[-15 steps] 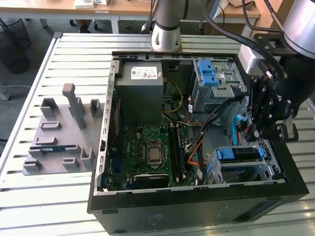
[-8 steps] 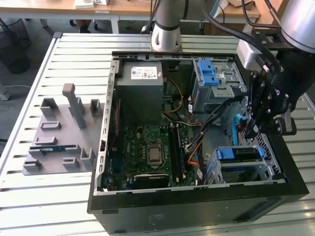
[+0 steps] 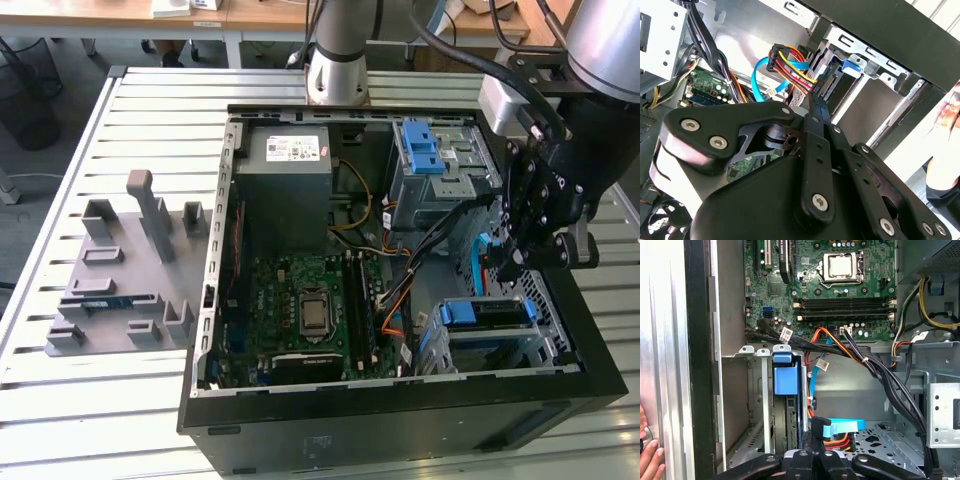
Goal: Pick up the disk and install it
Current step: 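Insert the first disk wire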
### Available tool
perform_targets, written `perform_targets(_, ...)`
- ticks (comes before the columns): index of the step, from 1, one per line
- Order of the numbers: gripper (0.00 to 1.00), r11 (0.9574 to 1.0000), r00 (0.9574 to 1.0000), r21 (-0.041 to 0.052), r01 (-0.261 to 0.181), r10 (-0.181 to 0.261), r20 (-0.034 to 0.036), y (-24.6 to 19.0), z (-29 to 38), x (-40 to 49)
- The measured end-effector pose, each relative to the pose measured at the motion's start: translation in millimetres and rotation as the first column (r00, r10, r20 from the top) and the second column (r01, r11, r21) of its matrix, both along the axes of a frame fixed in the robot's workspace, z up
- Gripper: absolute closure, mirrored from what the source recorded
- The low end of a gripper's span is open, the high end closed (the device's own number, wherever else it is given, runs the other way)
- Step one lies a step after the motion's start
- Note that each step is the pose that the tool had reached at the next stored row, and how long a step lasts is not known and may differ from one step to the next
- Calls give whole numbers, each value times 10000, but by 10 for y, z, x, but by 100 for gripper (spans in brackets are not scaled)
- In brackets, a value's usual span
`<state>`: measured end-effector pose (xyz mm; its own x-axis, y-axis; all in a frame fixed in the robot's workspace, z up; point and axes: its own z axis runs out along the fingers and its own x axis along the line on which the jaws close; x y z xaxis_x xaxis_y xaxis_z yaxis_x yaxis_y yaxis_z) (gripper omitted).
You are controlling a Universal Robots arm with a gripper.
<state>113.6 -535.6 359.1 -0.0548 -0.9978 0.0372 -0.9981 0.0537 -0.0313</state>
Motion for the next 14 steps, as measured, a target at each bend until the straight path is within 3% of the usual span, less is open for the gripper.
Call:
perform_targets(6, 82, 10000, 10000, -1, 1, -1, 63, 1, -13, 0)
perform_targets(9, 81, 10000, 9999, -5, 1, -1, 133, 1, -23, 0)
perform_targets(10, 75, 10000, 9999, -13, 1, -1, 154, 1, -26, 0)
perform_targets(14, 75, 10000, 9997, -44, 1, 0, 253, 0, -44, 0)
